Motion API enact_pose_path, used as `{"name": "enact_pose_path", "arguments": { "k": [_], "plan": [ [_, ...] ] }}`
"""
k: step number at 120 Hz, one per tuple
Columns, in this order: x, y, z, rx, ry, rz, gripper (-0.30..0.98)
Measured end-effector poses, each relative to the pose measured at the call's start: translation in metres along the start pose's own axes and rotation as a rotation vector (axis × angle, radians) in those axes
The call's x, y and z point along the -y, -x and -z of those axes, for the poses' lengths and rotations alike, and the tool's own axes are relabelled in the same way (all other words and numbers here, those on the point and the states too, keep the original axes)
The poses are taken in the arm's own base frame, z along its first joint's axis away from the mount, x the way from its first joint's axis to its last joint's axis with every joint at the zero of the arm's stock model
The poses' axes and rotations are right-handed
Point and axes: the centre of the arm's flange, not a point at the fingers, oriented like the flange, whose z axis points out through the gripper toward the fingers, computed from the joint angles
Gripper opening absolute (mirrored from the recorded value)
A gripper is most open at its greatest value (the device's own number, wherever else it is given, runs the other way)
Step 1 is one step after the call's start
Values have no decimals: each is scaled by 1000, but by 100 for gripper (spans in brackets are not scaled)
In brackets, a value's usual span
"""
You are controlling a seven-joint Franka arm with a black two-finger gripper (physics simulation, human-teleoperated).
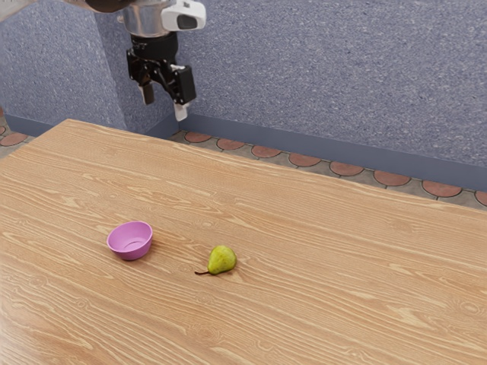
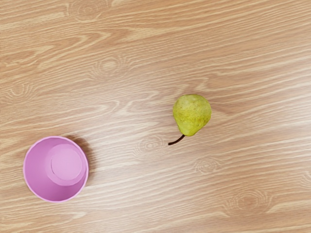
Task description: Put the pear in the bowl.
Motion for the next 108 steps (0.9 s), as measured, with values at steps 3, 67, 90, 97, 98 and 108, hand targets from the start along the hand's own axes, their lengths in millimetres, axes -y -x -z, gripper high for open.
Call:
{"name": "enact_pose_path", "arguments": {
  "k": [3,67,90,97,98,108],
  "plan": [
    [1,0,-1,0,-1,0,69],
    [-58,-64,-297,199,133,-48,69],
    [-52,-72,-340,162,149,17,69],
    [-47,-74,-353,158,147,32,69],
    [-47,-74,-355,157,146,33,69],
    [-42,-75,-369,152,142,44,69]
  ]
}}
